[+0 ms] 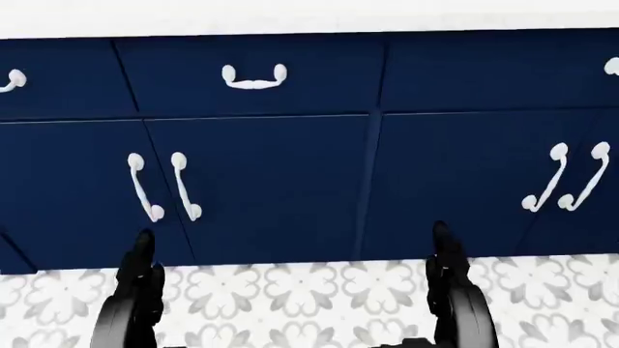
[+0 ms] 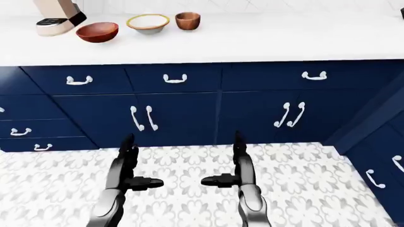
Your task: Stack the bowls from largest to smallest.
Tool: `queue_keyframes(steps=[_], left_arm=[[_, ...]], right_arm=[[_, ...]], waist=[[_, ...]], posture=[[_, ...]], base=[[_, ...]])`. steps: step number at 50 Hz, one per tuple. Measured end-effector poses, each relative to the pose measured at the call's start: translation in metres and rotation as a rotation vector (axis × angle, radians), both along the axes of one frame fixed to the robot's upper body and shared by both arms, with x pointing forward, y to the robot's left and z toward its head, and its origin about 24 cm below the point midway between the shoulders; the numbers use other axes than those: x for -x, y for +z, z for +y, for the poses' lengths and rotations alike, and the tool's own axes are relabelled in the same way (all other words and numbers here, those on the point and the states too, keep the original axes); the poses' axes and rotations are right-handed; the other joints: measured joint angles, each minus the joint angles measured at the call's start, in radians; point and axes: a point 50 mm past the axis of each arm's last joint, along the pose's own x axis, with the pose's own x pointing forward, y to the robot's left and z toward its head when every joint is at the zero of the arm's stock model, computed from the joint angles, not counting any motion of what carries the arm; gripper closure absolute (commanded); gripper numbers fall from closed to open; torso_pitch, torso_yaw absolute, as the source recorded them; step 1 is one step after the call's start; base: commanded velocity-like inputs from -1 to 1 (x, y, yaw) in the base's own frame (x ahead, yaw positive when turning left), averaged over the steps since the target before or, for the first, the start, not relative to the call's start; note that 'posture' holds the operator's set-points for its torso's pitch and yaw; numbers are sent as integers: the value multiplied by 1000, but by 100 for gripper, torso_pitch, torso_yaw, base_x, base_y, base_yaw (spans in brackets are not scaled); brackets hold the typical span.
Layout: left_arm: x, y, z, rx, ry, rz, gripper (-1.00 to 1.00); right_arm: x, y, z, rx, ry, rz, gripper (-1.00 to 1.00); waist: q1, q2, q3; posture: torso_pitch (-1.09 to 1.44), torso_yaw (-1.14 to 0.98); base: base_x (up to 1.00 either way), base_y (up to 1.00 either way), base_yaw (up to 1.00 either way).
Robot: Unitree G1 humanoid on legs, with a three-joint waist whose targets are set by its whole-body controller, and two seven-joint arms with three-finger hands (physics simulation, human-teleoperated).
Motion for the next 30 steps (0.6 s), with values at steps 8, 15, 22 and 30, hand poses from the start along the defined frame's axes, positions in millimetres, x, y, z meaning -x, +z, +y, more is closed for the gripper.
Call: queue_keyframes(steps=[8,15,22,30], left_arm=[[-1,21,-4,-18,-23,-103,-100],[-1,35,-8,-30,-44,-90,-100],[-5,89,-7,-41,-51,-187,-100],[-4,137,-1,-48,-62,-235,-100]], right_arm=[[-2,10,-2,7,-7,-67,-100],[-6,28,-2,1,-10,-88,-100],[-12,76,3,-2,12,-177,-100],[-7,127,3,11,41,-273,-100]], waist=[[8,-6,-56],[8,-5,-55],[8,-4,-75],[22,-2,-63]], posture=[[0,0],[0,0],[0,0],[0,0]], base=[[0,0,0],[0,0,0],[0,0,0],[0,0,61]])
